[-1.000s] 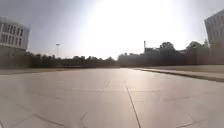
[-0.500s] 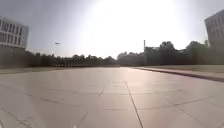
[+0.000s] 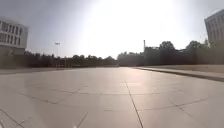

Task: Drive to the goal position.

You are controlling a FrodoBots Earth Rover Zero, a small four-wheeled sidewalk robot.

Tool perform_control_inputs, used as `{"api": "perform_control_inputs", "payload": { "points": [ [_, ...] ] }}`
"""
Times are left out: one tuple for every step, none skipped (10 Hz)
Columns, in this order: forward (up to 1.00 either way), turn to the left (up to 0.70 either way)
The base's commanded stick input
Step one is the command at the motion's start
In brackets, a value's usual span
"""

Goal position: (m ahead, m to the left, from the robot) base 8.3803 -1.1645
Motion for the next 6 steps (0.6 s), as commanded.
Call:
{"api": "perform_control_inputs", "payload": {
  "points": [
    [0.07,0.0],
    [0.07,0.0],
    [0.06,-0.01],
    [0.06,-0.01],
    [0.07,0.0],
    [0.07,0.0]
  ]
}}
